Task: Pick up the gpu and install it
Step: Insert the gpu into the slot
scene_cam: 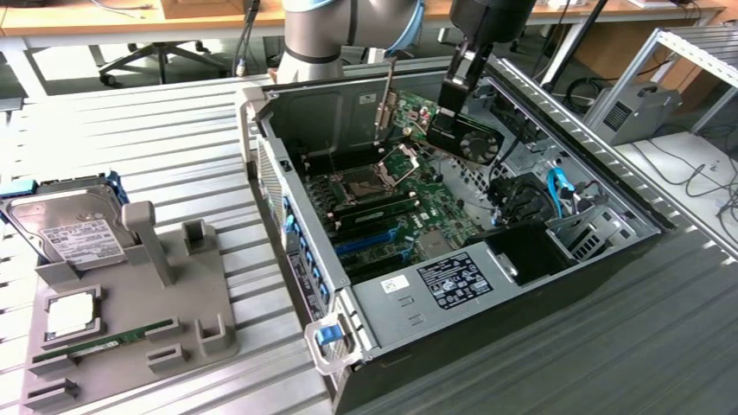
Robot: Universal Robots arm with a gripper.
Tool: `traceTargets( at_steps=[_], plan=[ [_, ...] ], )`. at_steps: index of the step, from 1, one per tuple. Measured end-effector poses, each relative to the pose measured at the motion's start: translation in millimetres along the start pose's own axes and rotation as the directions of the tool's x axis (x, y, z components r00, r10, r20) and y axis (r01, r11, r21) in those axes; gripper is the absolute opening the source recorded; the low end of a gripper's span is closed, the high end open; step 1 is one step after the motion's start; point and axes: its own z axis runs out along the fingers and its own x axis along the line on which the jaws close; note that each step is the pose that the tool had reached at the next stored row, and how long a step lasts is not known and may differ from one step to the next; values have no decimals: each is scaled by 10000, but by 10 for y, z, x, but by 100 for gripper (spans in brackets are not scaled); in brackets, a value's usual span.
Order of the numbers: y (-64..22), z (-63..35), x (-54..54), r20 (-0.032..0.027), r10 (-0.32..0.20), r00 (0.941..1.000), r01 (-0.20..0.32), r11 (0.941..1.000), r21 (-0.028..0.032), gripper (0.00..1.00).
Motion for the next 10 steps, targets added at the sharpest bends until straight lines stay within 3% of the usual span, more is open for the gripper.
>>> traceTargets(
  at_steps=[10],
  plan=[
    [0, 0, 0, -4, -273, 9996, 273, 9996, -7, 26]
  ],
)
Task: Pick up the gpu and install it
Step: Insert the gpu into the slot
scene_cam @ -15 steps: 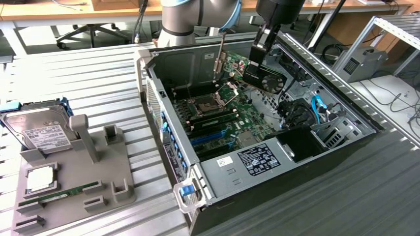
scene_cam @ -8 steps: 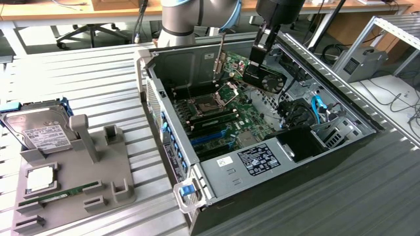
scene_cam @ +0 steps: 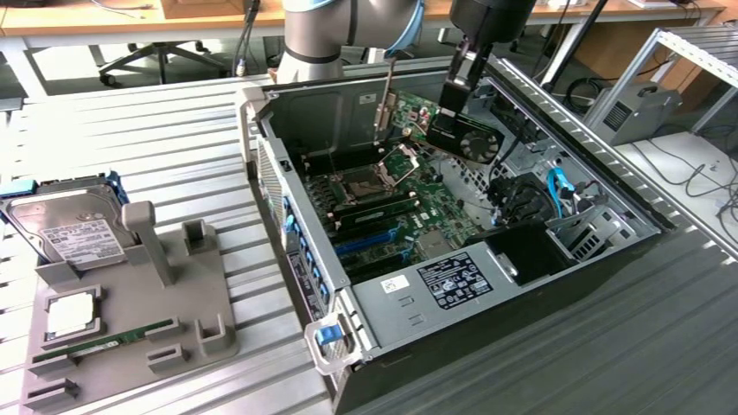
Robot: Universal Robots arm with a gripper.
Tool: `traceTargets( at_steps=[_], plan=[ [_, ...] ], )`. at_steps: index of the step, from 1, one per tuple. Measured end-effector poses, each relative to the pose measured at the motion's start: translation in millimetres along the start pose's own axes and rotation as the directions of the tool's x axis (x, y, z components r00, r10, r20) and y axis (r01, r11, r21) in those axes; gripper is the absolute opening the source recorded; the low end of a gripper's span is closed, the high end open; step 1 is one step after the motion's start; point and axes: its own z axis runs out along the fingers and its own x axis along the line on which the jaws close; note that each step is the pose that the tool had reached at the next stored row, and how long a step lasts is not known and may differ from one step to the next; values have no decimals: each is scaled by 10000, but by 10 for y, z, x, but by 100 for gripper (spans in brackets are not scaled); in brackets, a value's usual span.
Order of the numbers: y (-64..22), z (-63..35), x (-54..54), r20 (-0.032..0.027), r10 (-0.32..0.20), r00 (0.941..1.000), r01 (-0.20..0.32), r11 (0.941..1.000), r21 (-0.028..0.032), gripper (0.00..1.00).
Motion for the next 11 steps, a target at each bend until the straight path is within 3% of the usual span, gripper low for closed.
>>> traceTargets(
  at_steps=[11],
  plan=[
    [0, 0, 0, -6, -371, 9993, 371, 9993, -8, 26]
  ],
)
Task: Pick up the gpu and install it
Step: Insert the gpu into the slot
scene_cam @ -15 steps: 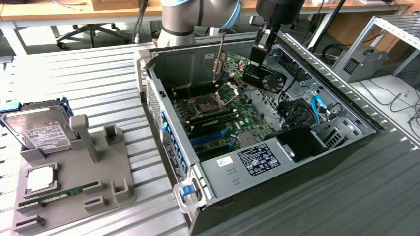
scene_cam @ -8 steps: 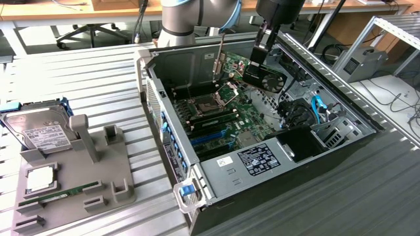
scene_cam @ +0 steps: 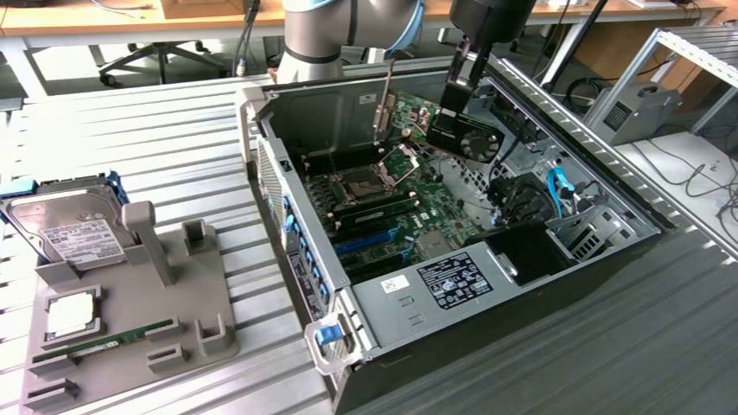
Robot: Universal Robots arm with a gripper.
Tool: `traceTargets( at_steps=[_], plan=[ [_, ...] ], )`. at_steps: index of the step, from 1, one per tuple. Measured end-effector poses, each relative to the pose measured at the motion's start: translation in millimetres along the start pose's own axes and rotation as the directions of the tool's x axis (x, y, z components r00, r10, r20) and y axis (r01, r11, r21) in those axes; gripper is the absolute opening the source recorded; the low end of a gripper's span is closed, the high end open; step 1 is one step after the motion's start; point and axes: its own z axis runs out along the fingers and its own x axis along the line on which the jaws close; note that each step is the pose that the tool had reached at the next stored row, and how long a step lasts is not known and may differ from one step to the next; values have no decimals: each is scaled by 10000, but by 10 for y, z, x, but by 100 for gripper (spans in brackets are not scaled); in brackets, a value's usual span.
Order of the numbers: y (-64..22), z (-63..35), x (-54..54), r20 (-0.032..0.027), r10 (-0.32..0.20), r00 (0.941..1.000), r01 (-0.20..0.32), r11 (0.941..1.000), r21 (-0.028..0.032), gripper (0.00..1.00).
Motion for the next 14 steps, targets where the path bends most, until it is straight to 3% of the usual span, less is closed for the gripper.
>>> traceTargets(
  at_steps=[14],
  plan=[
    [0, 0, 0, -7, -569, 9984, 569, 9984, -13, 26]
  ],
)
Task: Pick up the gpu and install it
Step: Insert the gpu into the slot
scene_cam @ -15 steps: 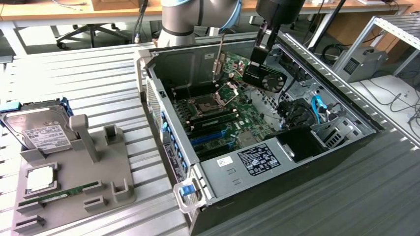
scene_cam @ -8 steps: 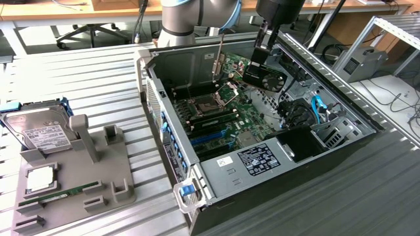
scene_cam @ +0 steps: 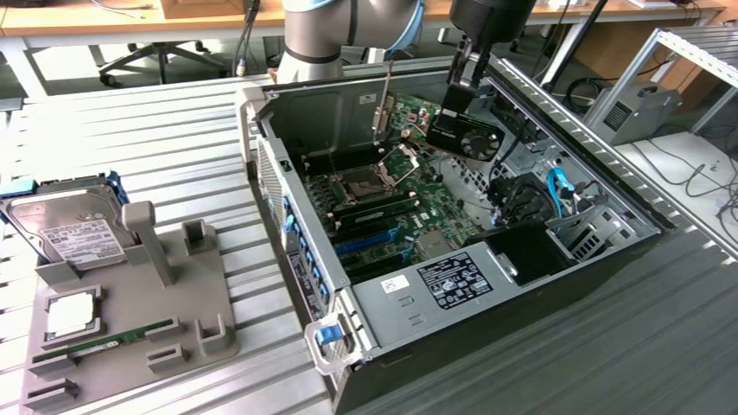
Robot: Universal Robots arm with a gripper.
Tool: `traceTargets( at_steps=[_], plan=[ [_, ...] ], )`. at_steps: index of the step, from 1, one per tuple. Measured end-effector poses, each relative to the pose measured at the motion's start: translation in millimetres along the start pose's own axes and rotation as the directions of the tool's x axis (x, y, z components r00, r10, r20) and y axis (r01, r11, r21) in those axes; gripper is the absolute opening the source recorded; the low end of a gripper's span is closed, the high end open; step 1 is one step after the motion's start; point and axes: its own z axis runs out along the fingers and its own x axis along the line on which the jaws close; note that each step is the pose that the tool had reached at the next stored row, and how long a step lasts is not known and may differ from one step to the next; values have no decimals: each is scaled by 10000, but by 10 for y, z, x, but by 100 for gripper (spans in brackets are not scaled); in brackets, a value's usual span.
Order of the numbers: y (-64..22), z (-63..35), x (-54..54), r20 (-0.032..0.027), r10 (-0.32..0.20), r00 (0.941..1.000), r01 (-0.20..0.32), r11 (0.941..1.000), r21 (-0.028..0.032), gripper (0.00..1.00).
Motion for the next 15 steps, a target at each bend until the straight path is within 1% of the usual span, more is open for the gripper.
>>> traceTargets(
  at_steps=[15],
  plan=[
    [0, 0, 0, -5, -392, 9992, 392, 9992, -9, 26]
  ],
)
